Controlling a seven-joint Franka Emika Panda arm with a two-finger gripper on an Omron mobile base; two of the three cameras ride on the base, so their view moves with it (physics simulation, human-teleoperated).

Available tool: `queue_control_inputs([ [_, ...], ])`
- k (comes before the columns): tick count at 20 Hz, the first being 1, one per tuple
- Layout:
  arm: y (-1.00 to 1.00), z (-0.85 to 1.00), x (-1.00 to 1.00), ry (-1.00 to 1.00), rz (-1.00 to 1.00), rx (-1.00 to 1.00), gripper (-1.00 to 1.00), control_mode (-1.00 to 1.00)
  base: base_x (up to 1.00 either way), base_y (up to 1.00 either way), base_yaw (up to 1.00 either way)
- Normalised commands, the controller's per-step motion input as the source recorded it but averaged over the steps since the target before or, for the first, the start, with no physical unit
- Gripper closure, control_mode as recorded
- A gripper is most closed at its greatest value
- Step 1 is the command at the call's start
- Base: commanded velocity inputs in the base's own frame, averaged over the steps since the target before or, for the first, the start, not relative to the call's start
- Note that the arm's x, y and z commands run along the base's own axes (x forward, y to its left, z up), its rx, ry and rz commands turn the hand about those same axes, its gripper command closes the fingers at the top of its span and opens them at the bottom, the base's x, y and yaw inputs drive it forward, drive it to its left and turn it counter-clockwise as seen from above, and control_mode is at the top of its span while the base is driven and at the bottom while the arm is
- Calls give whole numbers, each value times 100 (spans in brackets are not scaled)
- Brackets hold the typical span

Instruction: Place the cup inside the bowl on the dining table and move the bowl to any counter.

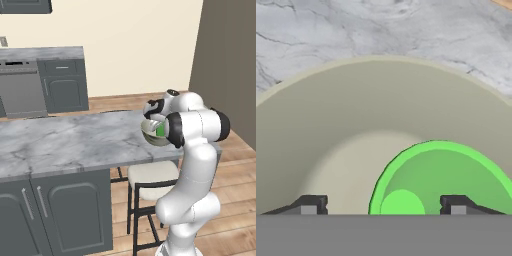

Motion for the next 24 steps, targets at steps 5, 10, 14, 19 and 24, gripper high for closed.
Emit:
queue_control_inputs([
  [5,0,33,0,0,0,0,-100,-100,0,0,0],
  [10,0,46,0,2,0,0,-100,-100,0,0,0],
  [14,-1,25,0,0,-4,0,-100,-100,0,0,0],
  [19,-7,10,-10,0,-11,0,-100,-100,0,0,0],
  [24,-14,3,-22,0,-14,0,-100,-100,0,0,0],
])
